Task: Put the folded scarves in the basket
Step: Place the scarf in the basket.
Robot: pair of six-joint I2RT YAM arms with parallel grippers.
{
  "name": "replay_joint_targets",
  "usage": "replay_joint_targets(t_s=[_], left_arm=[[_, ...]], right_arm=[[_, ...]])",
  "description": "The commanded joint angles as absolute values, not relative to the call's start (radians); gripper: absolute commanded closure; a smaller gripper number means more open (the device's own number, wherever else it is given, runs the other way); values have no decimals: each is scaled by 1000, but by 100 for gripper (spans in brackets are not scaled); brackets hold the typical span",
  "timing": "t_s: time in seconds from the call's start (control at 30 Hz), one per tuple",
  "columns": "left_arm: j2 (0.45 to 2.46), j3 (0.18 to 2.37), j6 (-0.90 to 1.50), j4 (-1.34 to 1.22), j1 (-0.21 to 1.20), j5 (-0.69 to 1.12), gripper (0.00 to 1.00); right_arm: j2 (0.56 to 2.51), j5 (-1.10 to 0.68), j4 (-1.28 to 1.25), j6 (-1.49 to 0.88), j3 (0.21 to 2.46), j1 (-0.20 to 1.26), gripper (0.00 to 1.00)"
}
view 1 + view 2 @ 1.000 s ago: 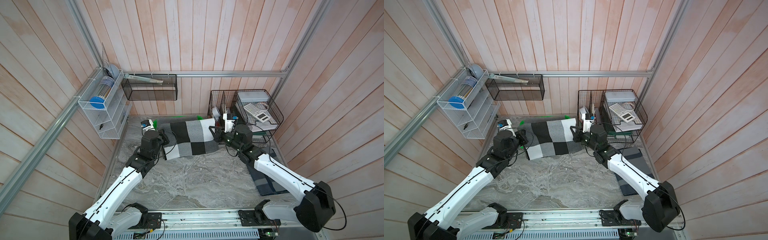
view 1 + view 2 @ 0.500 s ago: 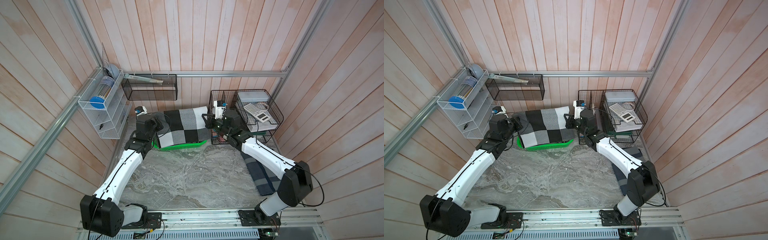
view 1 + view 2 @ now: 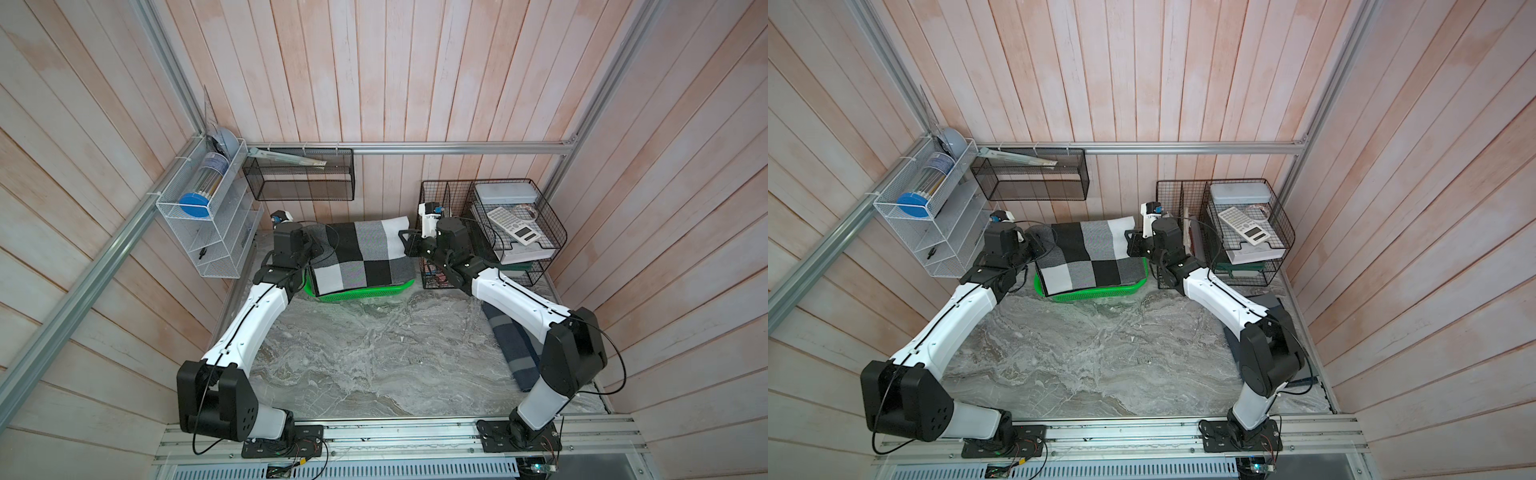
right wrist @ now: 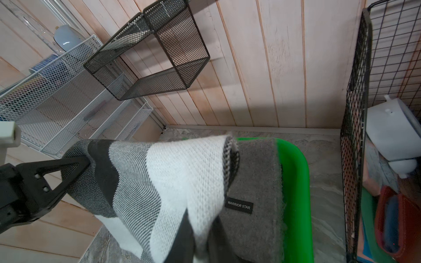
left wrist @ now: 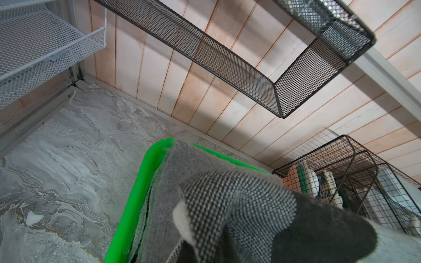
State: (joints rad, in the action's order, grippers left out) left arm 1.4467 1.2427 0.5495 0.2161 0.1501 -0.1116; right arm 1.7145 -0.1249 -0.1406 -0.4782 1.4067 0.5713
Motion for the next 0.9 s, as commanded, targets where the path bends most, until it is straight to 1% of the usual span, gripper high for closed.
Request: replay_joint_targets(t_s=[0.0,0.23,0.5,0.87], left_arm=[[1476,1297,540,166,112,-184,100],[1564,1359,536,139,101,-186,100],[1675,1444,540,164,91,-182,100],[1759,1514,542,185,89,-165,100]], right_arm=[[1738,-72,-133,-486,1456,536,100],[1802,-69,-120,-494,1501,515,100],[1857,-65,-120,-487,1545,495,100],[1929,-75,-77,-477,1638,491,100]])
